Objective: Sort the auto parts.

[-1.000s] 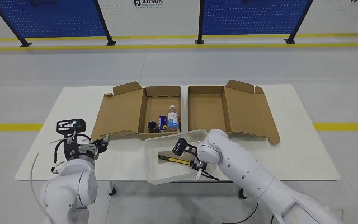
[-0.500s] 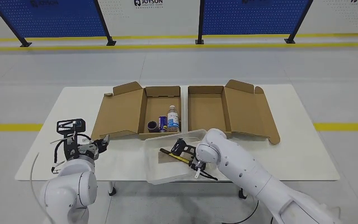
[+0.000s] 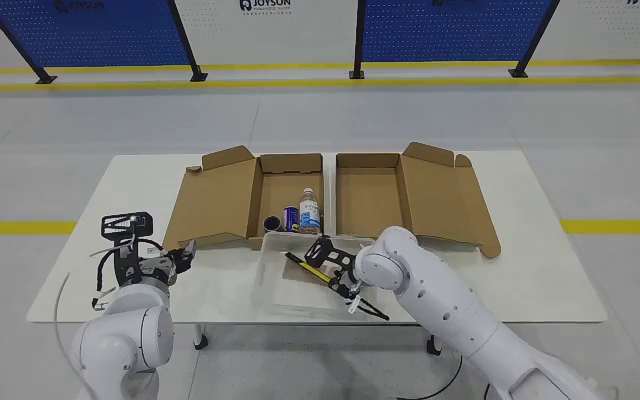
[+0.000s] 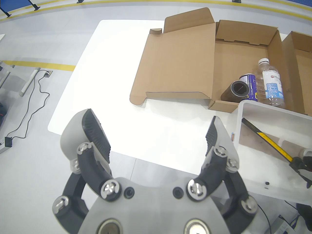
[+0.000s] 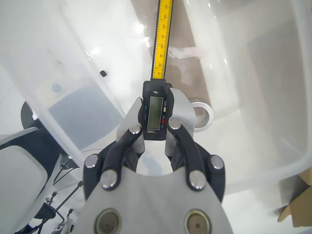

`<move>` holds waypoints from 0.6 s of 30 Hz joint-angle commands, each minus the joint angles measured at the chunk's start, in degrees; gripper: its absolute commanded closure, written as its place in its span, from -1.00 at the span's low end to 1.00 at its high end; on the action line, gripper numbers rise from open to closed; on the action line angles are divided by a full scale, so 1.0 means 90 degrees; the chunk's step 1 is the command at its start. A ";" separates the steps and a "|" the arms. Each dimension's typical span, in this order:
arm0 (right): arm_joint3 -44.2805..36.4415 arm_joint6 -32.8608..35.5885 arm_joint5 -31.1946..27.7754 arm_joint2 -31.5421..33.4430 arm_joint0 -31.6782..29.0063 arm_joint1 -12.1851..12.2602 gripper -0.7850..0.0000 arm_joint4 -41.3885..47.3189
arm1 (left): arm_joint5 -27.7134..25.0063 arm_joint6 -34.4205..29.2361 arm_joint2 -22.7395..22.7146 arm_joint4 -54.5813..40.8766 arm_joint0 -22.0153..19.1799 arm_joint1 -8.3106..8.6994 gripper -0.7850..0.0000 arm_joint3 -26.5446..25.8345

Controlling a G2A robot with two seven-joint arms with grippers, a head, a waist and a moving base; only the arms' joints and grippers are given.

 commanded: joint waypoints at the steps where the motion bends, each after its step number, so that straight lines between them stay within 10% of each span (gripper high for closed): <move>1: -0.0338 -0.0014 0.0014 0.0225 -0.0156 0.0085 1.00 0.0007 | 0.0000 0.0000 0.0000 0.0000 0.0000 0.0000 -1.00 0.0000; 16: -0.1588 0.0162 -0.0001 0.1247 -0.1100 0.0503 1.00 -0.0089 | 0.0000 0.0000 0.0000 0.0000 0.0000 0.0000 -1.00 0.0000; 18: -0.1521 0.0133 -0.0049 0.1194 -0.1061 0.0494 0.63 -0.0069 | 0.0000 0.0000 0.0000 0.0000 0.0000 0.0000 -1.00 0.0000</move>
